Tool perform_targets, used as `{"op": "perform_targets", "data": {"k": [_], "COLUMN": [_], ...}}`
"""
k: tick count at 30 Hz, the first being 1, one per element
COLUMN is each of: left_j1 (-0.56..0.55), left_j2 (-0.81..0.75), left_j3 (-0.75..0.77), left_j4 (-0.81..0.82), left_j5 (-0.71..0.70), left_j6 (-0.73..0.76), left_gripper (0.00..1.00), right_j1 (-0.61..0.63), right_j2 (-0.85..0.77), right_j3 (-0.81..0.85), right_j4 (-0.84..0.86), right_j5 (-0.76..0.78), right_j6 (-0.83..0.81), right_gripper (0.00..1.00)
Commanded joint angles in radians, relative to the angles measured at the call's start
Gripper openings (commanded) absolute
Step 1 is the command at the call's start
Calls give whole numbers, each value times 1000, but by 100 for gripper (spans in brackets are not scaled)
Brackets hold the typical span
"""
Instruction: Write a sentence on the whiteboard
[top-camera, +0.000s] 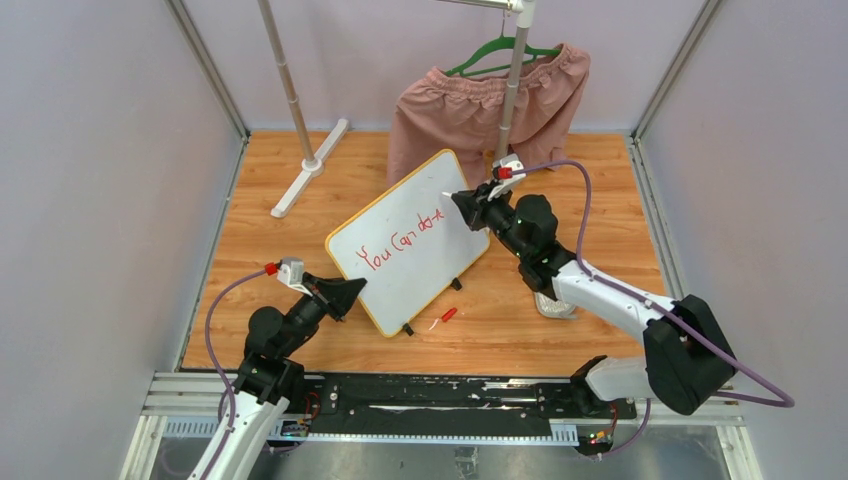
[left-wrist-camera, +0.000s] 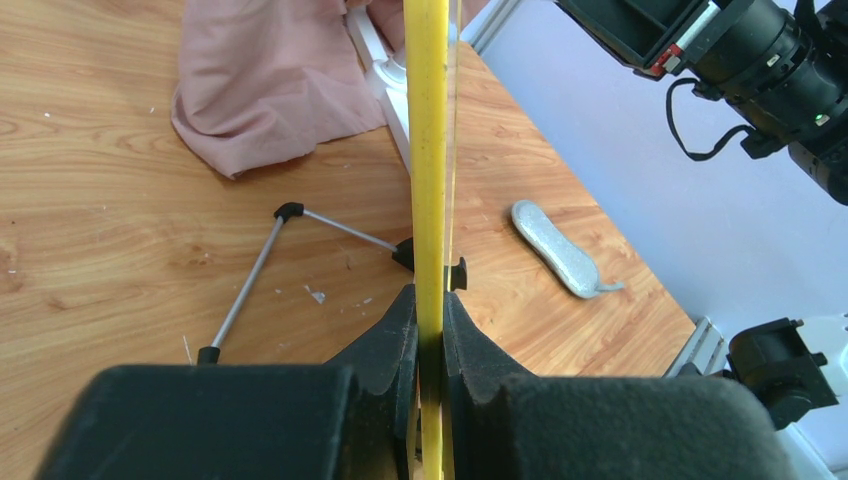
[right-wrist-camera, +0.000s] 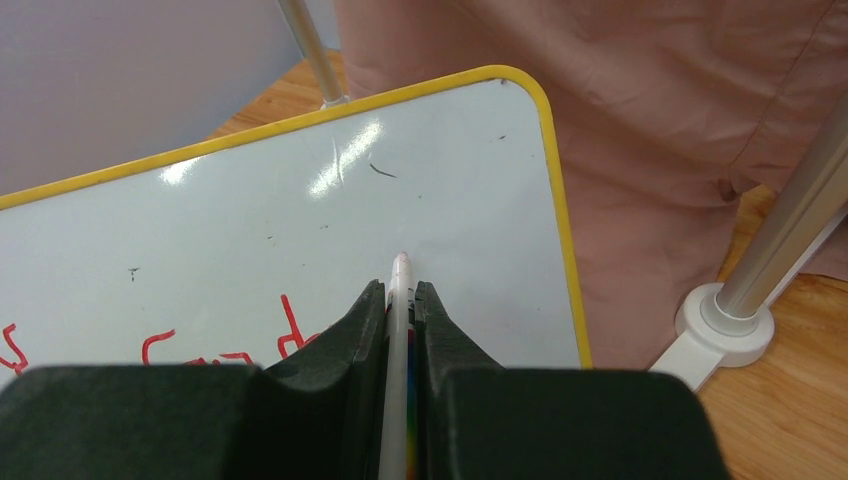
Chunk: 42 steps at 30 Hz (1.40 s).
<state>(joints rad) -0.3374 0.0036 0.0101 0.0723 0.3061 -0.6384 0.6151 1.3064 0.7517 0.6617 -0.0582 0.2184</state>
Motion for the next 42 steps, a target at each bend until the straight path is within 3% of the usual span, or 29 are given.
{"op": "perform_targets", "data": {"k": [1, 18, 42], "left_j1": [-12, -15, -18], "left_j2": [-56, -54, -53], "left_j3": [-75, -75, -76], "left_j4": [-77, -77, -77], "left_j5": [10, 10, 11], "left_j6": [48, 49, 50], "left_gripper": [0, 0, 0], "right_j1": [-12, -11, 2], "right_j2": [12, 53, 7], "right_j3": [-24, 5, -104], "right_j4": [59, 13, 10], "right_j5": [-13, -17, -9], "right_j6": [11, 16, 41], "right_gripper": [0, 0, 0]}}
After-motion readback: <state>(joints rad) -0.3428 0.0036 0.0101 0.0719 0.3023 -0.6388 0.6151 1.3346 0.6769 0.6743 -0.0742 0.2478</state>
